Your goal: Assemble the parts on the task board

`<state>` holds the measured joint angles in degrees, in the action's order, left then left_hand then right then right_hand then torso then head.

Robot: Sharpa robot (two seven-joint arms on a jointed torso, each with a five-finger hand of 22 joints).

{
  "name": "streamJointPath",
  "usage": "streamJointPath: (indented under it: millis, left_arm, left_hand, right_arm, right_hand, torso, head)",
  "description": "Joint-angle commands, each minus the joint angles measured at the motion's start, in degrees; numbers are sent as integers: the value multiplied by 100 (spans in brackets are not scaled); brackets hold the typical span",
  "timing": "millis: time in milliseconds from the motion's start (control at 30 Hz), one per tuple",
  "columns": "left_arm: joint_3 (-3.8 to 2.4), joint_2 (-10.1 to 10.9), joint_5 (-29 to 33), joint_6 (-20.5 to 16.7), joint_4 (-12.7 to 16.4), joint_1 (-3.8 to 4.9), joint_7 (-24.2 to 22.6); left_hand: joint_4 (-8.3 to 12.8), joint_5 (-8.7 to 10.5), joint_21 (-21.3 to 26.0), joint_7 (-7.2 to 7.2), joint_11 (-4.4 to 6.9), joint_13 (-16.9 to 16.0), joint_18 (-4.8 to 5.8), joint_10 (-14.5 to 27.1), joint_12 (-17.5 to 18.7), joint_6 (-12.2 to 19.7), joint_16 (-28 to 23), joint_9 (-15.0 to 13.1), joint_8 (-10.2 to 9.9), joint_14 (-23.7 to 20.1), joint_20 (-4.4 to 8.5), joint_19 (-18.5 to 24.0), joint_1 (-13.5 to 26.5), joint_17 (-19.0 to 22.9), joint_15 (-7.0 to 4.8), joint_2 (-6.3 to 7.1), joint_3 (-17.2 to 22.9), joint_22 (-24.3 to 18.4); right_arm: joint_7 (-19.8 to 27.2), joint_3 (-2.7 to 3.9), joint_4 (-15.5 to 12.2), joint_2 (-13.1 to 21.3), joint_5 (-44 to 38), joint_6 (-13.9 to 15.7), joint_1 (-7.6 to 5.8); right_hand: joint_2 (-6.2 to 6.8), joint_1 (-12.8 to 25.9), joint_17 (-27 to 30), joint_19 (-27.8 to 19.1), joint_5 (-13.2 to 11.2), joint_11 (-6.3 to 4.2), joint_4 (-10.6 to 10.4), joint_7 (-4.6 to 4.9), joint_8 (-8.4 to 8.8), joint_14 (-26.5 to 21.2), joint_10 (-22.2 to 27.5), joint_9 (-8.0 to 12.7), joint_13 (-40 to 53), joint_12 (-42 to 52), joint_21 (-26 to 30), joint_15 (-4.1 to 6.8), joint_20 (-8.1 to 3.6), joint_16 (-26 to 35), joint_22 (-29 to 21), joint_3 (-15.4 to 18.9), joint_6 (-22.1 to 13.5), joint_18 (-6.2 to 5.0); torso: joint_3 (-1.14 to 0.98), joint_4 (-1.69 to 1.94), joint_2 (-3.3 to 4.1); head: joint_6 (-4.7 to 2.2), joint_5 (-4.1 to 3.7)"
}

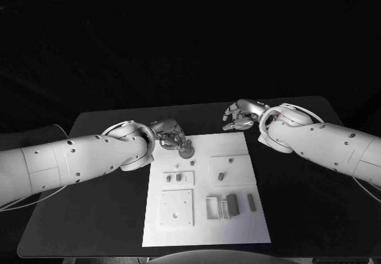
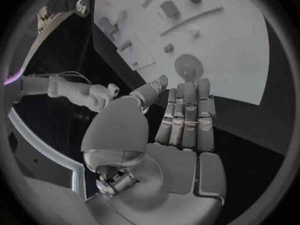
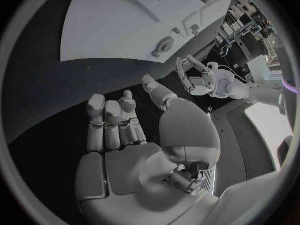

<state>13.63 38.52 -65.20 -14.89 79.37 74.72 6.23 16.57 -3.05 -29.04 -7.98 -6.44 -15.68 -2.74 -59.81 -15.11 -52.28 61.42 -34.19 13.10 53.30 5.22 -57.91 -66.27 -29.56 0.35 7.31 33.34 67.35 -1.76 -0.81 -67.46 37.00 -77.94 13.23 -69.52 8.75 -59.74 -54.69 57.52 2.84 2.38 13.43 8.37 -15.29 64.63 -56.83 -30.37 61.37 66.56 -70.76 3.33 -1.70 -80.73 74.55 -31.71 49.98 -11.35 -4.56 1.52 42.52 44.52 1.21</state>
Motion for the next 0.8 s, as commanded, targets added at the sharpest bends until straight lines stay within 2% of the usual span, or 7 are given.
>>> streamJointPath:
  millis: [33,133,200,300,567,800]
  left_arm:
    - [-3,-155,-1432,-151,-66,-24,-673]
    - [-1,-259,-1766,-238,-71,-96,-724]
    - [-1,-339,-2005,-346,-77,-154,-786]
    - [0,-392,-2190,-378,-76,-189,-811]
    - [0,-484,-2527,-101,-111,-244,-806]
    - [1,-578,-2669,43,-213,-383,-776]
  left_hand:
    - [-11,13,-47,49,2,74,-211,-54,144,-10,41,28,13,88,7,-80,-83,-25,-3,30,-56,28]
    - [-18,14,-100,130,70,134,-220,-92,264,-11,87,57,16,177,41,-167,-118,-62,-64,79,-90,69]
    - [-21,17,-152,174,112,169,-224,-123,342,4,128,82,10,250,81,-247,-109,-96,-105,157,-144,109]
    - [-29,18,-205,185,135,190,-228,-193,396,-2,173,105,15,334,120,-330,-141,-133,-135,215,-152,151]
    - [-43,18,-248,190,157,199,-220,-327,441,-79,219,129,53,385,149,-383,-121,-185,-159,294,-183,205]
    - [-60,10,-329,203,167,219,-222,-372,525,-135,359,163,75,395,178,-419,-74,-276,-175,326,-222,304]
  right_arm:
    - [63,2,-4,-13,13,-43,6]
    - [62,2,-5,-7,14,-49,8]
    - [64,2,-9,-7,14,-49,8]
    - [68,2,-12,-13,14,-57,8]
    - [72,2,-17,-20,14,-62,9]
    - [74,2,-31,-29,14,-62,10]
  right_hand:
    - [14,35,9,0,-4,10,-27,51,34,8,64,4,-9,32,26,30,-53,26,-2,-13,-1,-365]
    - [13,35,9,0,-4,10,-28,52,35,8,64,4,-10,32,26,29,-53,26,-2,-13,-2,-365]
    - [13,35,9,1,-4,10,-28,52,36,9,64,5,-10,33,26,29,-53,25,-2,-13,-3,-365]
    - [12,35,9,1,-4,11,-29,52,36,9,64,5,-11,34,26,29,-53,25,-2,-13,-4,-365]
    - [13,35,9,1,-4,12,-30,53,37,9,65,5,-12,35,26,28,-53,24,-2,-12,-6,-365]
    - [14,34,9,2,-4,12,-31,54,38,9,65,5,-13,37,26,27,-53,24,-1,-12,-7,-365]
  torso:
    - [-3,-12,8]
    - [-4,-17,11]
    - [-4,-10,6]
    - [-4,-5,4]
    - [1,-1,0]
    - [6,-1,4]
  head:
    - [-1,-6]
    - [-6,-18]
    - [2,-36]
    - [-2,-32]
    - [10,-56]
    - [38,-76]
